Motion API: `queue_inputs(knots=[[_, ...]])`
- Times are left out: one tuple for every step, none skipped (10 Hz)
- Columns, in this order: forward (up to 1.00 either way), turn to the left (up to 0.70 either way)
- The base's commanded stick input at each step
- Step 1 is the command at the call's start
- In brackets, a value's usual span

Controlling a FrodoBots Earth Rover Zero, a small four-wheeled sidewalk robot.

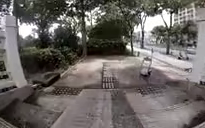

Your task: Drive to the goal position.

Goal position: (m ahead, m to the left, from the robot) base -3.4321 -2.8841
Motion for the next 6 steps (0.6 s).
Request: queue_inputs(knots=[[0.7,0.0],[0.7,0.0],[0.7,0.0],[0.7,0.0],[0.7,0.0],[0.7,0.0]])
